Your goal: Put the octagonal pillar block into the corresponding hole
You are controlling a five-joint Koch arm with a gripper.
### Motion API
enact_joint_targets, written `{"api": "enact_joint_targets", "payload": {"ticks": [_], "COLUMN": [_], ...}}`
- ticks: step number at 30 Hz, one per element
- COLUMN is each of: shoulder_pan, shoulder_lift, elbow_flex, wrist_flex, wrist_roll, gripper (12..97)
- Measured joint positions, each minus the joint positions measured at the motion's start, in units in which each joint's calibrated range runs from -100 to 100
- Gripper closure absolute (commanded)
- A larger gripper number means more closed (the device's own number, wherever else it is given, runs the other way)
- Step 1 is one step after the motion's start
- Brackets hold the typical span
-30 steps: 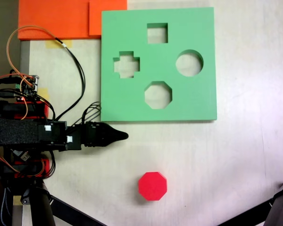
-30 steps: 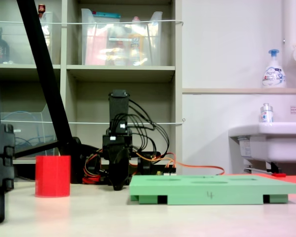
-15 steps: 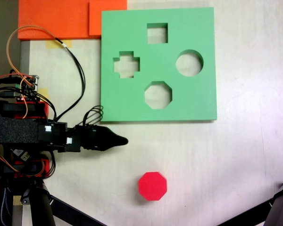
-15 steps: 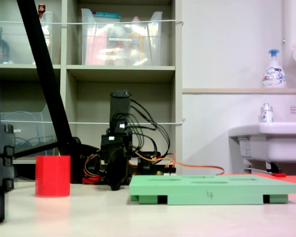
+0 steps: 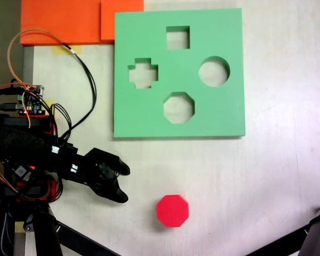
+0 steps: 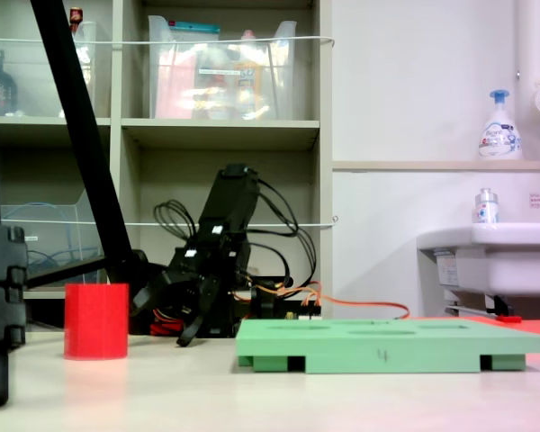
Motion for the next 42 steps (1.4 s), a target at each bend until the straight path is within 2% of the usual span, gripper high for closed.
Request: {"api": "enact_joint_targets", "payload": {"ticks": [6, 11, 16, 20, 22, 25, 29, 34, 42], "shoulder_pan": [-1.61, -2.15, -0.73, -0.68, -0.59, -0.34, -0.15, -0.78, -1.42], "shoulder_lift": [0.0, 0.0, 0.41, 11.22, 14.77, 16.55, 23.26, 43.09, 67.72], "elbow_flex": [1.18, 16.95, 27.44, 49.68, 54.88, 59.58, 70.46, 90.64, 107.3], "wrist_flex": [-4.99, -32.21, -51.0, -65.59, -71.37, -74.4, -76.85, -87.22, -92.32], "wrist_roll": [6.15, 12.11, 15.29, 16.02, 15.97, 15.63, 15.38, 13.14, 11.09], "gripper": [65.7, 65.8, 68.2, 68.1, 64.1, 51.8, 44.8, 35.5, 34.4]}}
